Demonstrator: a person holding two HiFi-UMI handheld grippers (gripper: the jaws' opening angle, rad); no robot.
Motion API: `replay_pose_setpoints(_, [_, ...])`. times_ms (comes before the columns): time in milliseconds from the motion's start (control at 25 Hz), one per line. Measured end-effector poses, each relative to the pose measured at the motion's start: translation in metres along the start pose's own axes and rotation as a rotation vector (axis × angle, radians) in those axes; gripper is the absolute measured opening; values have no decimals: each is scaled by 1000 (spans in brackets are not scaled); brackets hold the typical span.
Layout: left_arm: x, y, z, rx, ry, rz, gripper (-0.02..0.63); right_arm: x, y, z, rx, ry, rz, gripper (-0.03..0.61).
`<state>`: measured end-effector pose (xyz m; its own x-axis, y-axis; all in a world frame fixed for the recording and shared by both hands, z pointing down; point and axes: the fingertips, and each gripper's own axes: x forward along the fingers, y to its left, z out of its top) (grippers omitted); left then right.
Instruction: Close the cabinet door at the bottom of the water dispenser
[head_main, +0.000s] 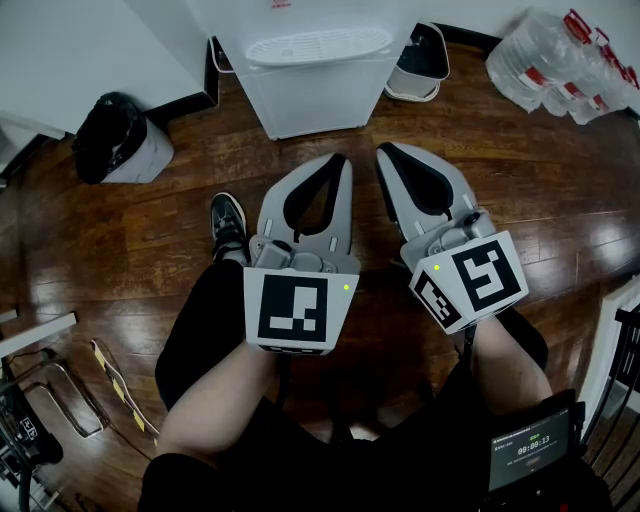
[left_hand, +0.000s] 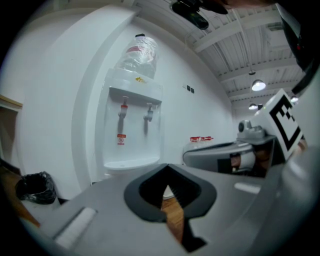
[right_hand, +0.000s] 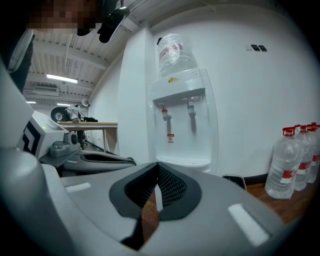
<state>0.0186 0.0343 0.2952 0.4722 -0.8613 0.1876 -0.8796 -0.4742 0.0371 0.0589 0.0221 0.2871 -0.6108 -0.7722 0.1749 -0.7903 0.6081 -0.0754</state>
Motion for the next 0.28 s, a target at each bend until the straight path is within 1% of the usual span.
replay_pose_setpoints(280, [0,-1,-1,-2,7,-3,20,0,0,-1,-1,5,-2,5])
